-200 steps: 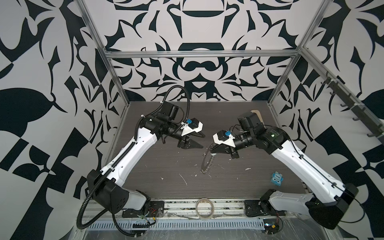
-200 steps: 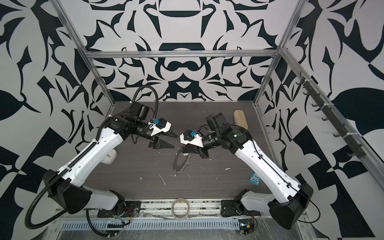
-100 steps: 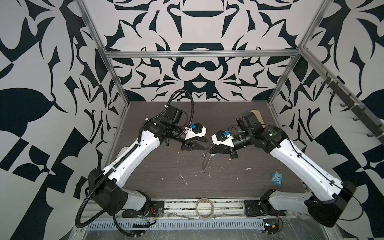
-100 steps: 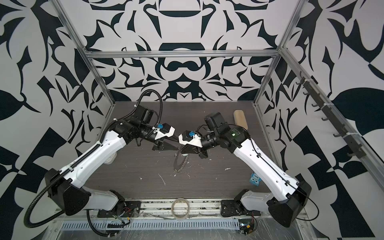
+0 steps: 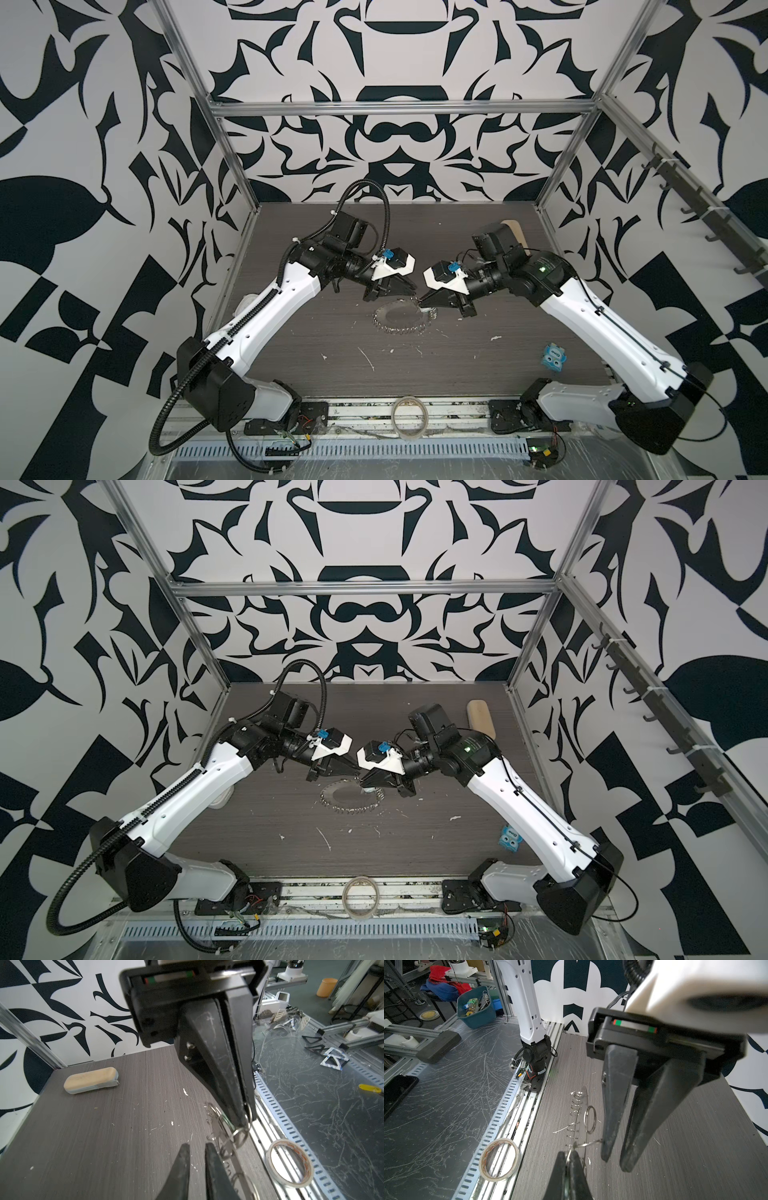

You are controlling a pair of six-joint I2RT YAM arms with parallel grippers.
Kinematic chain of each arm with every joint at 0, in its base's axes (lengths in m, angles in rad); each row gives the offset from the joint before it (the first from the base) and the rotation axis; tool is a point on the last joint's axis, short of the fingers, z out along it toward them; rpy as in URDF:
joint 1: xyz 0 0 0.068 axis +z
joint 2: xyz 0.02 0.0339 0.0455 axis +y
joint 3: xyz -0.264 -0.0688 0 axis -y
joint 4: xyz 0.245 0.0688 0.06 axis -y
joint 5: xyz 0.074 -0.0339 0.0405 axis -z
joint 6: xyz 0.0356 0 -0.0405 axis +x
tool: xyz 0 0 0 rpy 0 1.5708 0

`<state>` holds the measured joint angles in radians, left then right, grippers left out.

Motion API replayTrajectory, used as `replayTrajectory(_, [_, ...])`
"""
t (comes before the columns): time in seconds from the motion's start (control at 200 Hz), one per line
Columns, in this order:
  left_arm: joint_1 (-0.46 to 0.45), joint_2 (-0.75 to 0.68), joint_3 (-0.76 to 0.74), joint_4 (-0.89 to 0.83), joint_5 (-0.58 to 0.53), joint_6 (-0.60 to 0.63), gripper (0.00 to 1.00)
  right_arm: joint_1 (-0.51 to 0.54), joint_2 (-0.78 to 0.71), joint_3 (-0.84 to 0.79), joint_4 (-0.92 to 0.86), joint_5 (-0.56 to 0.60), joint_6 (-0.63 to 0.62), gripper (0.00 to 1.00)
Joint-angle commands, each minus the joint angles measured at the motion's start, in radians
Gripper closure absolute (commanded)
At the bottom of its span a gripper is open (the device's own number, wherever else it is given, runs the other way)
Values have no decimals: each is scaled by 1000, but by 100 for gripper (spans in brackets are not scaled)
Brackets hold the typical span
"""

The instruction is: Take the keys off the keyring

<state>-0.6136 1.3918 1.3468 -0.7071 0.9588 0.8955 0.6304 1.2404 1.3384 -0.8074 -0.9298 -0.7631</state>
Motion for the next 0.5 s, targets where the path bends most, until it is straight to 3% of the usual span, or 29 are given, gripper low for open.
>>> replayTrajectory(0.0, [-3, -47, -36, 6, -8, 24, 61, 5, -21, 33, 17, -31, -17, 100])
replayTrajectory(0.105, [-3, -63, -35, -15, -23, 54, 50, 5, -14, 41, -8, -17, -36, 100])
replayTrajectory(0.325, [4, -77, 22, -130, -98, 108, 45, 8, 3, 64, -40, 5, -62, 100])
replayTrajectory(0.495, [12, -84, 66, -174, -91, 115, 43, 15, 10, 73, -55, 24, -80, 100])
